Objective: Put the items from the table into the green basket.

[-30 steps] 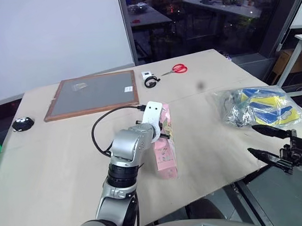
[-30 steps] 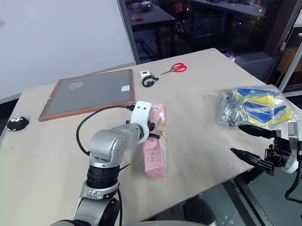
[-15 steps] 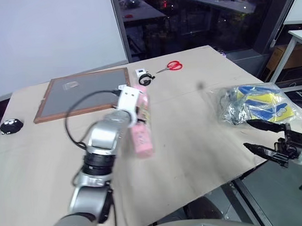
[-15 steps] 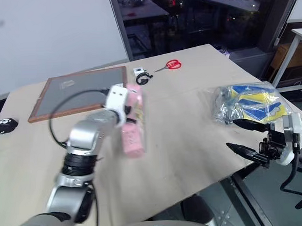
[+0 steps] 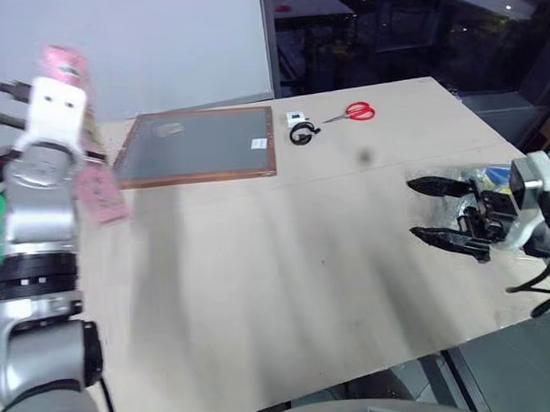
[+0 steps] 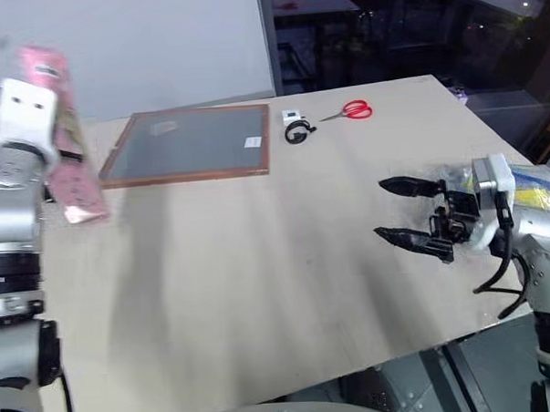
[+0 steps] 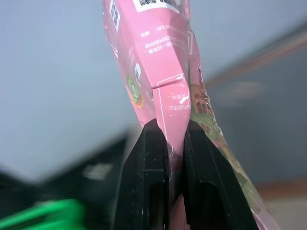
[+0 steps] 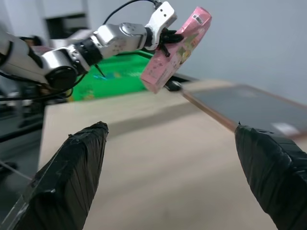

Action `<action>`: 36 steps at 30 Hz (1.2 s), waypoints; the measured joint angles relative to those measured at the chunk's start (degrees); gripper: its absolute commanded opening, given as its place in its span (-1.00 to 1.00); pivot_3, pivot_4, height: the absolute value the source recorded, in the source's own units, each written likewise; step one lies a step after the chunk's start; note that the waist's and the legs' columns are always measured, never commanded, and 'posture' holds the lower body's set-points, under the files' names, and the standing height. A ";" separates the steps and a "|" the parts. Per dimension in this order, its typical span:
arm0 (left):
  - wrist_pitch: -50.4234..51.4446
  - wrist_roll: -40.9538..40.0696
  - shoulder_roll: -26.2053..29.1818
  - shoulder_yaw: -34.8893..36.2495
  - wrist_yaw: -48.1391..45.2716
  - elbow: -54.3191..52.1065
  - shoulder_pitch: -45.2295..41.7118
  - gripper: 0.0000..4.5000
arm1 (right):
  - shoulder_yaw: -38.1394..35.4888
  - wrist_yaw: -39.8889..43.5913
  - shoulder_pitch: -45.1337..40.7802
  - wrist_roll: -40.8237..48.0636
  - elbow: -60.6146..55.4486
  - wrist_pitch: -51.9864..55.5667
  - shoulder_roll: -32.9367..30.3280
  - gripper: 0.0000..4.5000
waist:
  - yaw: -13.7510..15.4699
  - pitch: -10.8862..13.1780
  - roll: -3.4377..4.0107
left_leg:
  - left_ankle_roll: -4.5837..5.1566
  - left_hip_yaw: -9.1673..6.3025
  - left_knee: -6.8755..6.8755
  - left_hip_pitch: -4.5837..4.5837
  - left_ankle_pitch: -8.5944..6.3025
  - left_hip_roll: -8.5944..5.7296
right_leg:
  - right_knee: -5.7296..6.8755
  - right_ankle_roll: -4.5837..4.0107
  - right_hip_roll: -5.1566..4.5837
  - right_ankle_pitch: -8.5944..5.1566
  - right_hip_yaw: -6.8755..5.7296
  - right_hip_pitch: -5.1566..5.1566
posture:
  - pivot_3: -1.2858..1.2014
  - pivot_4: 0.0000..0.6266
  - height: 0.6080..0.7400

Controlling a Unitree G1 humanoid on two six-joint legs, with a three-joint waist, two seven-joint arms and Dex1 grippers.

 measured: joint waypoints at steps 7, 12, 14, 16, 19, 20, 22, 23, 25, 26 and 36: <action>-9.00 8.39 16.95 0.25 0.11 8.09 3.22 -0.99 | 4.86 3.38 -7.15 -0.53 5.21 0.90 3.04 1.00 | 4.35 -0.01 -0.05 | 0.00 -0.05 0.09 -0.24 0.00 -0.04 | 0.00 -0.04 -0.01 0.03 -0.16 -0.14 | 0.11 -1.00 1.00; -14.42 13.28 25.74 0.11 0.76 13.64 8.62 -0.99 | 7.06 4.51 -10.85 -1.01 7.42 1.10 5.57 1.00 | 6.44 0.01 0.02 | 0.01 -0.03 0.10 -0.17 0.01 -0.05 | 0.16 -0.05 0.01 0.02 -0.20 -0.13 | 0.12 -1.00 1.00; -16.16 14.90 27.60 -0.50 0.82 16.86 11.21 -0.99 | 7.99 4.59 -12.03 -1.09 7.75 1.36 6.32 1.00 | 7.09 0.00 0.02 | 0.00 -0.02 0.12 -0.13 0.03 -0.04 | 0.31 -0.06 0.03 0.02 -0.21 -0.13 | 0.13 -1.00 1.00; -17.50 16.75 29.01 -1.87 0.75 19.87 13.80 -0.99 | 8.53 4.45 -12.71 -1.09 7.65 1.65 7.40 1.00 | 7.43 -0.03 -0.03 | -0.02 -0.03 0.18 -0.10 0.04 -0.02 | 0.49 -0.07 0.05 0.01 -0.23 -0.13 | 0.14 -1.00 1.00; -19.48 18.39 29.14 -3.95 0.66 22.86 15.00 -0.99 | 9.03 3.42 -12.97 -1.07 7.00 2.92 8.39 1.00 | 8.22 -0.10 -0.17 | -0.10 -0.03 0.26 -0.06 0.09 0.00 | 0.67 -0.09 0.08 0.00 -0.24 -0.13 | 0.14 -1.00 1.00; -20.00 18.65 29.13 -4.49 0.65 23.31 15.04 -0.99 | 9.06 3.19 -13.13 -1.07 6.82 3.11 8.51 1.00 | 8.43 -0.14 -0.22 | -0.14 -0.03 0.26 -0.04 0.12 0.00 | 0.70 -0.09 0.08 0.00 -0.24 -0.13 | 0.14 -1.00 1.00; -21.52 19.11 28.89 -5.74 0.42 24.87 14.77 -0.99 | 9.06 2.33 -13.72 -1.04 6.05 3.72 8.75 1.00 | 8.60 -0.15 -0.24 | -0.26 -0.03 0.26 -0.03 0.20 0.00 | 0.74 -0.09 0.09 0.00 -0.24 -0.13 | 0.13 -1.00 1.00; -22.23 19.39 28.54 -6.64 0.11 25.73 14.09 -0.99 | 9.03 1.78 -13.84 -1.03 5.42 3.93 8.76 1.00 | 8.65 -0.17 -0.26 | -0.29 -0.03 0.26 -0.01 0.22 0.01 | 0.77 -0.09 0.10 0.00 -0.24 -0.13 | 0.12 -1.00 1.00; -23.34 19.48 27.36 -7.69 0.02 27.42 12.85 -0.99 | 9.02 1.01 -13.89 -1.00 4.84 4.26 8.77 1.00 | 8.62 -0.19 -0.29 | -0.30 -0.01 0.26 0.06 0.23 0.02 | 0.84 -0.10 0.10 0.00 -0.24 -0.10 | 0.12 -1.00 1.00; -23.96 19.53 26.48 -8.29 0.01 28.58 11.80 -0.99 | 9.01 0.55 -13.89 -1.02 4.71 4.46 8.77 1.00 | 8.56 -0.20 -0.31 | -0.31 -0.01 0.26 0.09 0.24 0.04 | 0.88 -0.11 0.12 0.01 -0.24 -0.10 | 0.12 -1.00 1.00; -28.09 20.39 23.27 -11.96 -0.92 35.95 4.78 0.49 | 8.56 -1.54 -13.13 -2.28 4.47 3.20 8.70 1.00 | 8.17 -0.22 -0.34 | -0.32 0.06 0.26 0.16 0.24 0.07 | 0.93 -0.17 0.14 0.04 -0.23 -0.09 | 0.10 -1.00 1.00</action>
